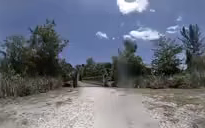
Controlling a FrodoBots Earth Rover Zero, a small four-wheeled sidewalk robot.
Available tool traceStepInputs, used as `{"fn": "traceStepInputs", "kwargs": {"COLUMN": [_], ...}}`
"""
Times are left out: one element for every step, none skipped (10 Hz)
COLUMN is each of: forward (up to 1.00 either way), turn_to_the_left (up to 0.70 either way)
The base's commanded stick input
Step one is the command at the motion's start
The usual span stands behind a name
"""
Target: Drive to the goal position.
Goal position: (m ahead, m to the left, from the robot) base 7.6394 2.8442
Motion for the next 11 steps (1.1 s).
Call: {"fn": "traceStepInputs", "kwargs": {"forward": [0.85, 0.85, 0.85, 0.85, 0.85, 0.85, 0.85, 0.85, 0.85, 0.85, 0.85], "turn_to_the_left": [0.0, 0.0, 0.0, 0.0, 0.0, 0.0, 0.0, 0.0, 0.0, 0.0, 0.0]}}
